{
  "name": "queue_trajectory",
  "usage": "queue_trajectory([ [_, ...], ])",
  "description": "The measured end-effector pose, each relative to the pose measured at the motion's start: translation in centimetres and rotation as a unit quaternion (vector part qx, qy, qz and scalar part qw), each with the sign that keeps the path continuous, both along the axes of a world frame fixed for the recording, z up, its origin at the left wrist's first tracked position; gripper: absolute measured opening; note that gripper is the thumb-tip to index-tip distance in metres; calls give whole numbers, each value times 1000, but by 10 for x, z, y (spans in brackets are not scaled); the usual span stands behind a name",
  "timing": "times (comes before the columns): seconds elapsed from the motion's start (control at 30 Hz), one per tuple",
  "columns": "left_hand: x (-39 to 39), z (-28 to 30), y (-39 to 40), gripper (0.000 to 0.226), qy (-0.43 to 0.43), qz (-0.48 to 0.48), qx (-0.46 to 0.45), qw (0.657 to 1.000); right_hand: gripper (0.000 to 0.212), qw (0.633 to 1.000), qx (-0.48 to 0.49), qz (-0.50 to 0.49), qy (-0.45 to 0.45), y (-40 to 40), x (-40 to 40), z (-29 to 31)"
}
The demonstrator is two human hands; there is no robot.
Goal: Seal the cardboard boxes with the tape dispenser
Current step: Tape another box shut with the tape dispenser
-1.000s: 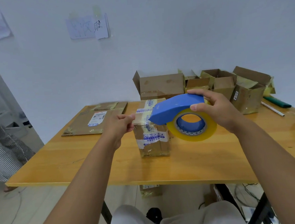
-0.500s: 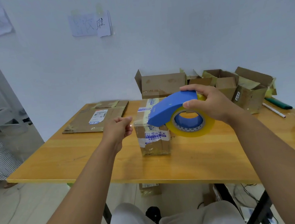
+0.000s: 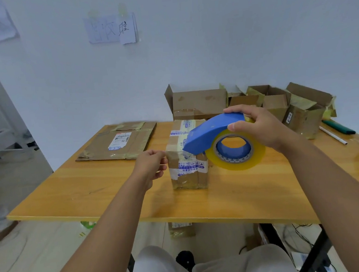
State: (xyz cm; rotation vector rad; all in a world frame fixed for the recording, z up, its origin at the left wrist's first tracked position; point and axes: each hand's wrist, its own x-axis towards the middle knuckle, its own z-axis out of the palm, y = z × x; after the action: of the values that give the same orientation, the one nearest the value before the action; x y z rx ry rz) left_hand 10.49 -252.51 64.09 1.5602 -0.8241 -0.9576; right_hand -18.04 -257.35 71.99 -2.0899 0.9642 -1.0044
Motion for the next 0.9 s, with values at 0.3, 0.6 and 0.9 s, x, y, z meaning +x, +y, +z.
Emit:
queue_trajectory([
  [0.3,7,10,0,12,-272,34,-46,961,46,1000,0,2,-7,-3,-1,-5],
  [0.6,-20,-5,12,29,-556,-25,-159,816,43,1000,1,1,-17,-5,-1,-9],
  [0.9,-24,-12,5,27,-638,5,-259,725,36,1000,5,-11,-29,-6,2,-12],
])
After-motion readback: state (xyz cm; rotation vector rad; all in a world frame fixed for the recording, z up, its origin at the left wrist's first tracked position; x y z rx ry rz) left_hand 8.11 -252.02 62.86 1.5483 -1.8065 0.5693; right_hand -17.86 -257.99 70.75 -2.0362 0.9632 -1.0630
